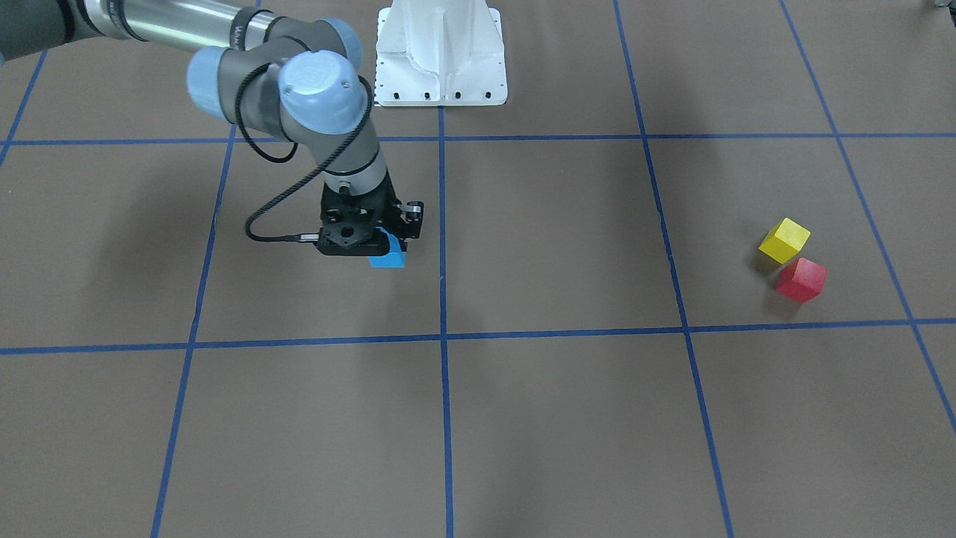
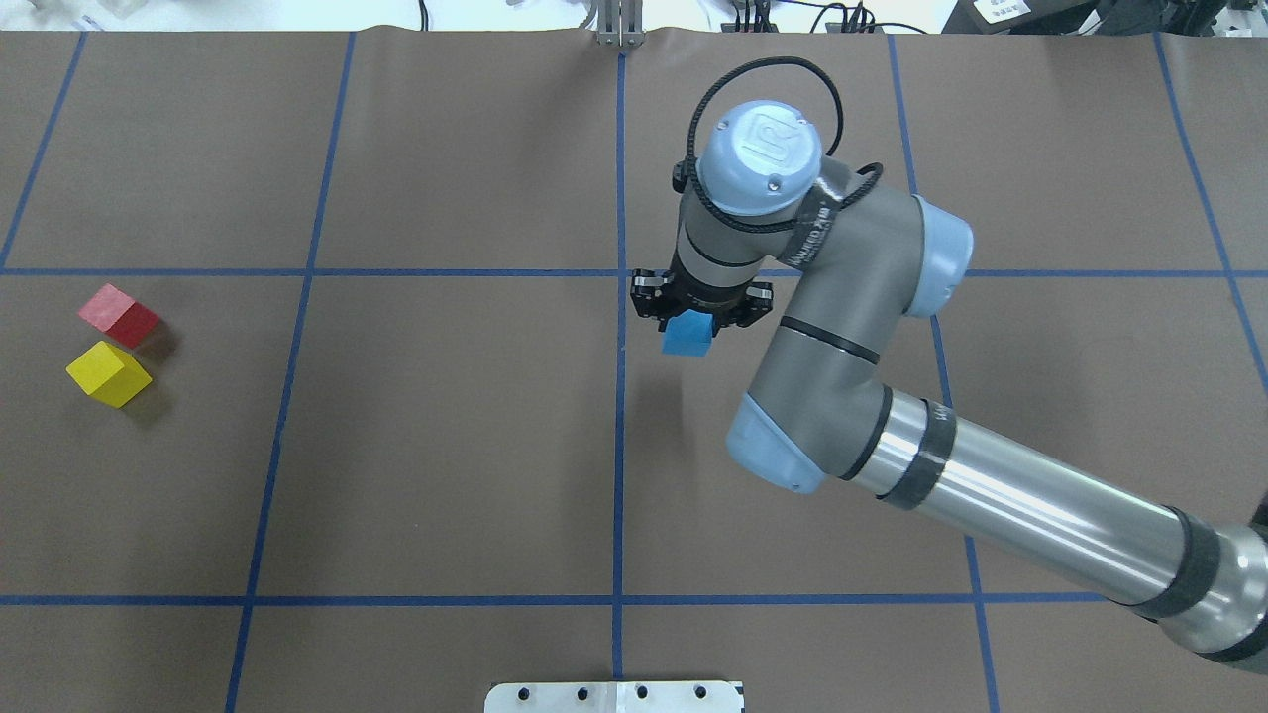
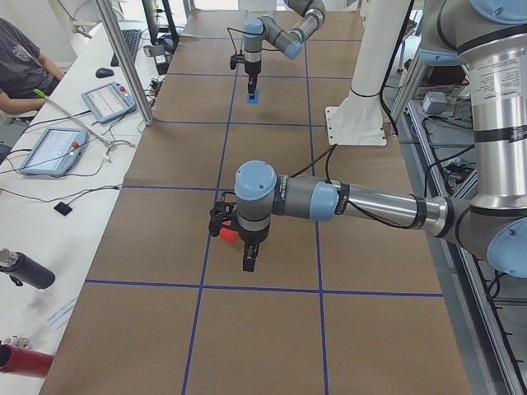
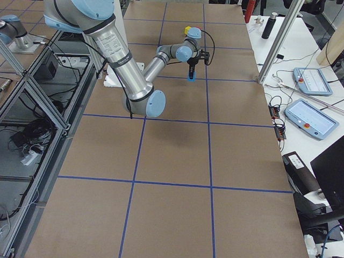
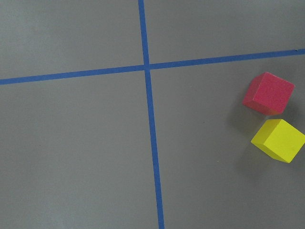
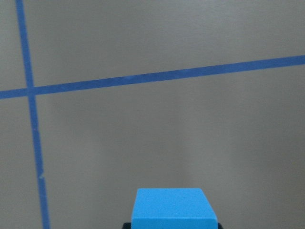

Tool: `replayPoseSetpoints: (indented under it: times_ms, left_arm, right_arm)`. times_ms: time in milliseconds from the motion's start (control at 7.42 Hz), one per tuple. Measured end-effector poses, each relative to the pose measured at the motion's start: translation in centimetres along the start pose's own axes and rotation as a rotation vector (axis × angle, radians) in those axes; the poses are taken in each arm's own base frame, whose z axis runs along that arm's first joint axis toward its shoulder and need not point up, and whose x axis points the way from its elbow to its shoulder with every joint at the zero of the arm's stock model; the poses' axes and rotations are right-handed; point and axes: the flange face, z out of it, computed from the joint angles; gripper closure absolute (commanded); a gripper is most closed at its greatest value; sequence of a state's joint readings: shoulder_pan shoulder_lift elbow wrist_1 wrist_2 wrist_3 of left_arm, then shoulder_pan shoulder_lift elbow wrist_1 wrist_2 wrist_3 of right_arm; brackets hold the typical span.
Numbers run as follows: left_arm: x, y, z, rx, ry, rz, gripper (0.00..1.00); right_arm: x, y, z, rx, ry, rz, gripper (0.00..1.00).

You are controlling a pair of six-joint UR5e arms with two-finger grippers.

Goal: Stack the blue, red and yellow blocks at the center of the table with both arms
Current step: 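Carry the blue cube with the right gripper to the table center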

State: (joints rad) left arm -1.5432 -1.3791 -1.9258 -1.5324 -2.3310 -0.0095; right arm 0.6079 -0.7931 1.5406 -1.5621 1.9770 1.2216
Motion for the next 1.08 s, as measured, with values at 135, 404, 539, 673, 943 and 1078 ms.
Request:
replayPoseSetpoints:
  times_ms: [135, 404, 539, 673, 943, 1078]
  left_arm:
    - [0.1, 0.0, -0.1, 0.001, 0.0, 0.0, 0.0]
    - [0.1, 0.0, -0.1, 0.002, 0.001, -0.001, 0.0]
    - [0.1, 0.0, -0.1, 0.001, 0.001, -0.001, 0.0]
    - [0.1, 0.0, -0.1, 0.001, 0.001, -0.002, 0.0]
    - [0.1, 0.1, 0.0, 0.001, 0.001, -0.002, 0.0]
    - [0.1, 0.1, 0.0, 0.001, 0.001, -0.002, 0.0]
  right_arm:
    - [-2.5, -0.3, 1.1, -0.011, 0.015, -0.009, 1.0]
    - [-4.5, -0.5, 2.0, -0.019, 0.026, -0.009, 1.0]
    - [-4.7, -0.7, 2.5, -0.019, 0.024, -0.009, 1.0]
    - [-4.8, -0.9, 3.1, -0.017, 0.021, -0.01, 1.0]
    - [-4.8, -1.2, 3.7, -0.017, 0.02, -0.01, 1.0]
    - [-5.0, -1.2, 4.1, -0.019, 0.024, -0.01, 1.0]
